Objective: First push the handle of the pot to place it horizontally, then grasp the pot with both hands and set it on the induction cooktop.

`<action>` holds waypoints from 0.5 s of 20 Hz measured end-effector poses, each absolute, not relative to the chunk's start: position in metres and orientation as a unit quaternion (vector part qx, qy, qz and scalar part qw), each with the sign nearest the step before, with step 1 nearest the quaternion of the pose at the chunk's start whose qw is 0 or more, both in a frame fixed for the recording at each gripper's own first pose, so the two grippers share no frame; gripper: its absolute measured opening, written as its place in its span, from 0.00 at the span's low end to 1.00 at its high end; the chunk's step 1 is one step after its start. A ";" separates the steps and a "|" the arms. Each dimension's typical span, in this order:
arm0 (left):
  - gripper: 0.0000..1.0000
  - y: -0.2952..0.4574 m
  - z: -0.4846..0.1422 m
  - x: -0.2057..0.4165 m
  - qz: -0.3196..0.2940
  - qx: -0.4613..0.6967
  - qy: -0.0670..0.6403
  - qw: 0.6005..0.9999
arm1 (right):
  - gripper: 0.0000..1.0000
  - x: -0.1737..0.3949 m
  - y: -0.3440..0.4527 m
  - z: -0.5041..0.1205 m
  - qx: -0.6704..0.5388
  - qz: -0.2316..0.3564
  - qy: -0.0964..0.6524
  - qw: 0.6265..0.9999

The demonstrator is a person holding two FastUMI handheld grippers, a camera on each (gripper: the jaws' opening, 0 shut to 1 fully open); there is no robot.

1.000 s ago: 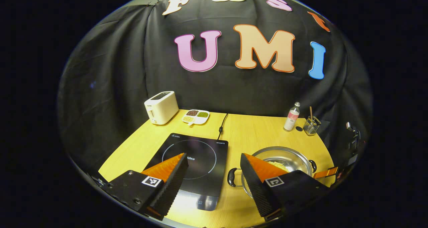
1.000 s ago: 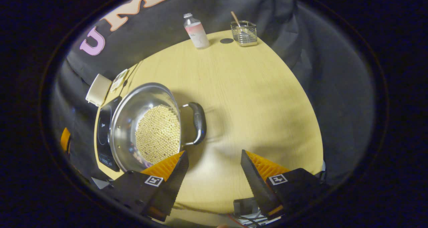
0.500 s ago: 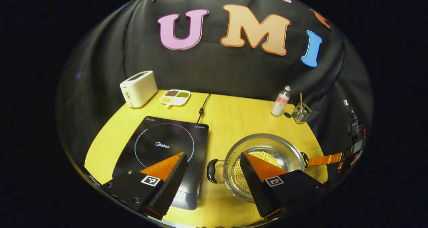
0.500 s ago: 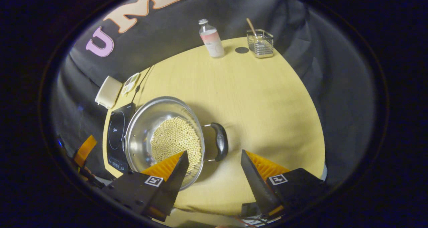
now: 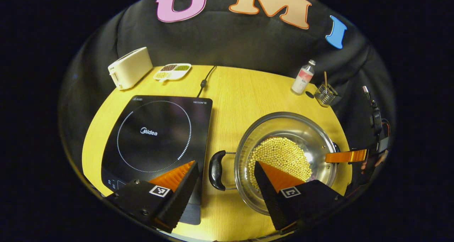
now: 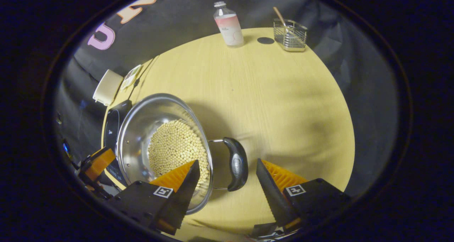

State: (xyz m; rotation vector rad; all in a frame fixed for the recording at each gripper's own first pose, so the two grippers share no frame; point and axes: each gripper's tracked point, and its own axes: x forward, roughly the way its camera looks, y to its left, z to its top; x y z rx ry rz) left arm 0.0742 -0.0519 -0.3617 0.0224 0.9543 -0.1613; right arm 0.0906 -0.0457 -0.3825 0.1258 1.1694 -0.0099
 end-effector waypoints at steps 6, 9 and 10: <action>0.97 -0.049 -0.388 0.071 -0.076 -0.002 0.512 0.856 | 0.98 0.093 -0.041 -0.399 0.058 -0.001 0.568 0.821; 0.97 -0.050 -0.392 0.075 -0.082 0.008 0.523 0.848 | 0.94 0.093 -0.039 -0.406 0.061 0.005 0.576 0.815; 0.94 -0.053 -0.393 0.077 -0.085 0.014 0.525 0.847 | 0.84 0.094 -0.039 -0.408 0.063 0.006 0.578 0.813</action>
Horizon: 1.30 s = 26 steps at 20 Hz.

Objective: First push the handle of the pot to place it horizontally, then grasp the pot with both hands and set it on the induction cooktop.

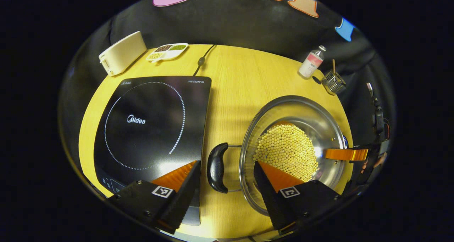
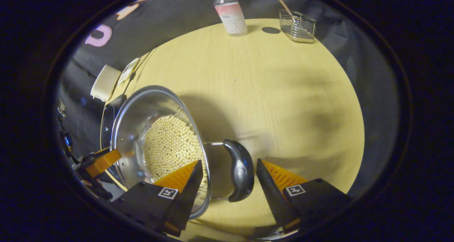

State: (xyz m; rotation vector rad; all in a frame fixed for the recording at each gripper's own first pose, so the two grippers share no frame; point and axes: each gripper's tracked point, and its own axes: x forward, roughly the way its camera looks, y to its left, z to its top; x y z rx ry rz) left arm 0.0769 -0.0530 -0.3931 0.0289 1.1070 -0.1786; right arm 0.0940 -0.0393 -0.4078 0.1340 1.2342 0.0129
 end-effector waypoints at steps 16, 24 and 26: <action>0.86 -0.064 -0.433 0.081 -0.079 0.024 0.585 0.807 | 0.58 0.097 -0.047 -0.423 0.090 0.010 0.593 0.800; 0.64 -0.065 -0.432 0.074 -0.084 -0.012 0.594 0.800 | 0.61 0.099 -0.052 -0.421 0.075 0.003 0.578 0.812; 0.64 -0.067 -0.433 0.067 -0.081 -0.030 0.599 0.796 | 0.58 0.097 -0.054 -0.418 0.074 0.001 0.576 0.814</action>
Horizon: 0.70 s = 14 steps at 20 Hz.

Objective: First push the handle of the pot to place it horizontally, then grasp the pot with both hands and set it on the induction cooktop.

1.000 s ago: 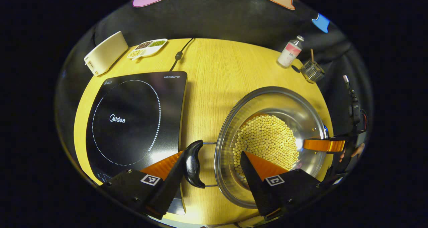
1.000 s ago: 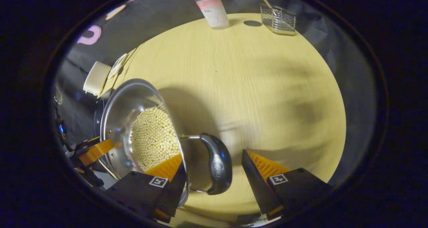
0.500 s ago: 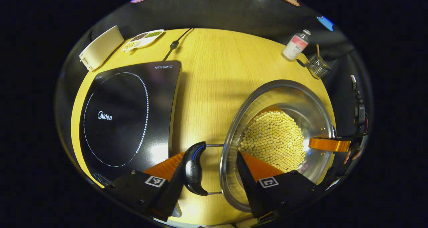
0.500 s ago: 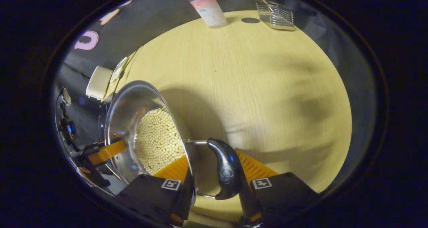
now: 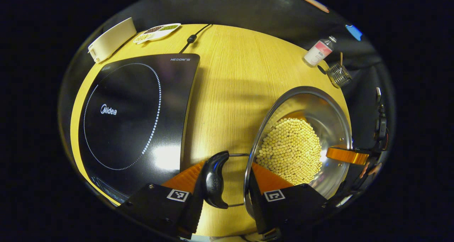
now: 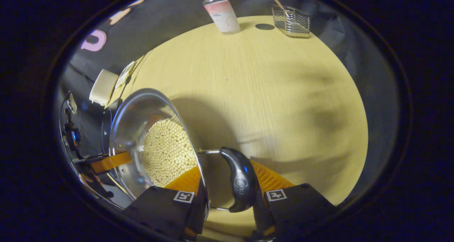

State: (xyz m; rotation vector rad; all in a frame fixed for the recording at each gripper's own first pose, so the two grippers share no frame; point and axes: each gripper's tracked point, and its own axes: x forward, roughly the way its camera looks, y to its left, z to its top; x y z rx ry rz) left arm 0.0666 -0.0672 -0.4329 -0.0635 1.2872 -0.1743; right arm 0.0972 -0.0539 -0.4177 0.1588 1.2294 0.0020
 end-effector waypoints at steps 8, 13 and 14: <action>0.62 -0.067 -0.402 0.049 -0.077 -0.025 0.581 0.810 | 0.59 0.081 -0.052 -0.392 0.072 0.009 0.565 0.822; 0.62 -0.060 -0.378 0.032 -0.073 -0.032 0.570 0.818 | 0.58 0.064 -0.044 -0.370 0.066 0.014 0.551 0.832; 0.62 -0.058 -0.372 0.029 -0.076 -0.030 0.566 0.820 | 0.52 0.060 -0.041 -0.364 0.066 0.013 0.548 0.834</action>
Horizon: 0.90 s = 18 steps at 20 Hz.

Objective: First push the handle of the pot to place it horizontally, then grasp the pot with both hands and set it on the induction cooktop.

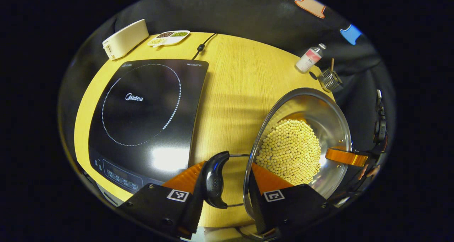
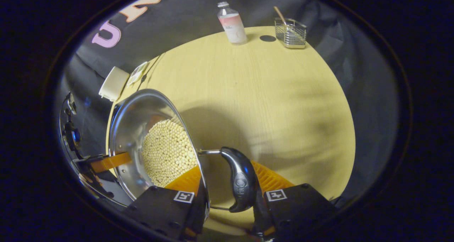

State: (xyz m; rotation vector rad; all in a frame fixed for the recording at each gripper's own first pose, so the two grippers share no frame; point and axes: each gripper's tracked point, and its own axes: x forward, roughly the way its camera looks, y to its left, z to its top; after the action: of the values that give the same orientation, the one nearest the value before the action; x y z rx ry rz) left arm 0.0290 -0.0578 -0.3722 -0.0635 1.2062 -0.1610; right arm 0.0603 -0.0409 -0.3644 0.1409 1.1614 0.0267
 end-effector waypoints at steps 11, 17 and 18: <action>0.62 0.038 -0.322 0.039 -0.111 -0.011 0.554 0.825 | 0.58 0.027 0.065 -0.336 0.086 -0.015 0.534 0.841; 0.64 0.113 -0.314 0.062 -0.112 -0.001 0.549 0.828 | 0.59 0.031 0.148 -0.349 0.095 -0.019 0.544 0.833; 0.63 0.125 -0.315 0.066 -0.111 -0.001 0.550 0.828 | 0.59 0.034 0.160 -0.351 0.094 -0.019 0.545 0.833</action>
State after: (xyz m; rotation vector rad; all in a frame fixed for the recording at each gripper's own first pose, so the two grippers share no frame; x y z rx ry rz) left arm 0.0661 0.1253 -0.3146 -0.0026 1.1667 -0.2363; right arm 0.0338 0.1597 -0.3513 0.1988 1.1550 -0.0400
